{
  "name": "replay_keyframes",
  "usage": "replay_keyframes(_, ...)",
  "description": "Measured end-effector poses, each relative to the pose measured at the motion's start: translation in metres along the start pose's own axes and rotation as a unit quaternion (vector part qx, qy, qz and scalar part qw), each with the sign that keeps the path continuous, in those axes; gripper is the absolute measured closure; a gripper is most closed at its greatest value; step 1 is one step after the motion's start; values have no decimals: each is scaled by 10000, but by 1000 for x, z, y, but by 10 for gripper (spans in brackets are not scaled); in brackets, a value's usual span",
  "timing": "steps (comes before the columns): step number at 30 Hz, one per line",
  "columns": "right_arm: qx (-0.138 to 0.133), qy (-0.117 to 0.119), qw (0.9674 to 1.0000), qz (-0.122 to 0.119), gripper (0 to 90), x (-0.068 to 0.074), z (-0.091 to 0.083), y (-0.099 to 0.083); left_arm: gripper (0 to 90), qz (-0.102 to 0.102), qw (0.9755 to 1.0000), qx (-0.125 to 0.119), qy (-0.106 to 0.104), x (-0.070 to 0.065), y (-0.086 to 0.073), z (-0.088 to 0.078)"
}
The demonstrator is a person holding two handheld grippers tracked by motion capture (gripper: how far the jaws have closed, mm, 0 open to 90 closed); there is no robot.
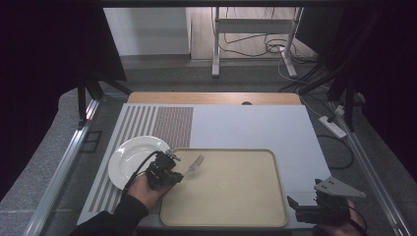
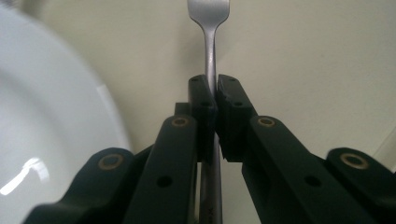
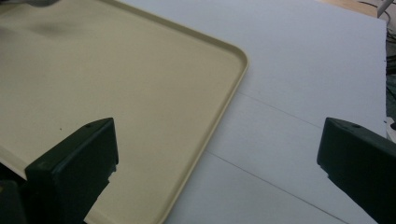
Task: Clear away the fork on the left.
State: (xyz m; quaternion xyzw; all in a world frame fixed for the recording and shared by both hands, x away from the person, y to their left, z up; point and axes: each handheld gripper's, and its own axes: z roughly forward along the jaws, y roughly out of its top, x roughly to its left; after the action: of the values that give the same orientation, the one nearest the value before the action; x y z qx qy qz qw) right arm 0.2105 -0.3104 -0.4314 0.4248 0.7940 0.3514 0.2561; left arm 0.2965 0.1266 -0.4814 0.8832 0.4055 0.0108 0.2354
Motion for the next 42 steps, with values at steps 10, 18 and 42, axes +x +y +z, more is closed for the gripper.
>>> replay_keyframes(10, -11, 12, 10000, -8, 0, 0, 0, 0, 848, 401, 9985, 345, -100, -30, 9, 34)
replay_keyframes(18, -9, 19, 10000, -31, 0, 1, 0, 0, 794, 769, 9969, 104, -130, -34, 16, 28)
replay_keyframes(42, 3, 21, 10000, -36, 0, 1, 0, 0, 889, 926, 9951, 345, -7, -27, 30, 48)
